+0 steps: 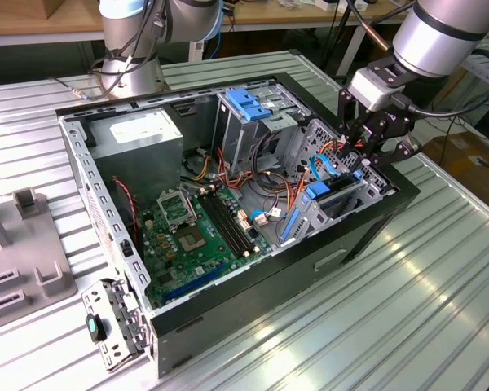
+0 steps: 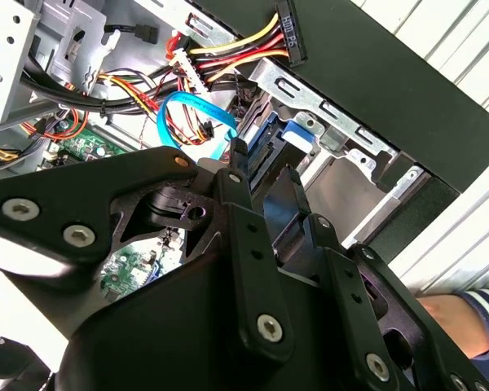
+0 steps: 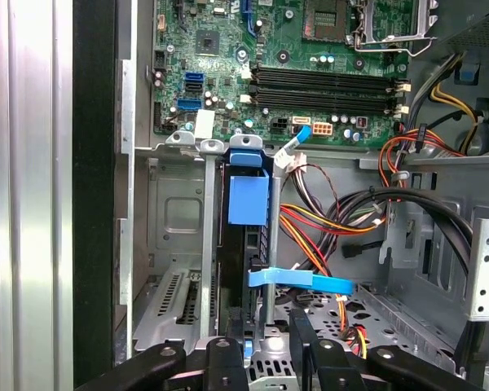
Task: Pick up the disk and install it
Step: 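Insert the second disk wire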
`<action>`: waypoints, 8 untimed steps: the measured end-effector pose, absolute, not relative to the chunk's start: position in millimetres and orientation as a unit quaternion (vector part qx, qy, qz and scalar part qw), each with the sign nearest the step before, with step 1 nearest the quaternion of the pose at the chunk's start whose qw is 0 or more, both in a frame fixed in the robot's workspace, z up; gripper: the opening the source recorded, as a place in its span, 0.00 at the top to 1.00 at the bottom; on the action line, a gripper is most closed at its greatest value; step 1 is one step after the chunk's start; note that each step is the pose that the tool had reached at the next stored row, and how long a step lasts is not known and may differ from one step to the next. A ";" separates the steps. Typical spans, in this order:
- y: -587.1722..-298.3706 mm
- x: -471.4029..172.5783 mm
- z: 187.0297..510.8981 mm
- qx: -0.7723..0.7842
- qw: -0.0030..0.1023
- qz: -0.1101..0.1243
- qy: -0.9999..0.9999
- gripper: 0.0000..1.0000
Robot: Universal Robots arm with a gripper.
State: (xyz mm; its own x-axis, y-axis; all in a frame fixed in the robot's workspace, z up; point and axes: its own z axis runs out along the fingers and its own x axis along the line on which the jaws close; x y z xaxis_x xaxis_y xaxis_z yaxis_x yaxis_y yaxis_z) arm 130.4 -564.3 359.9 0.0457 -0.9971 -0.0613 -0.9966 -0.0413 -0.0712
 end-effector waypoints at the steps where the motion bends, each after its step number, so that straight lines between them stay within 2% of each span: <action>1: -564.3 130.4 359.9 -0.722 0.047 -0.003 0.691 0.64; 8: -564.3 130.4 363.4 -0.722 0.047 -0.002 0.691 0.64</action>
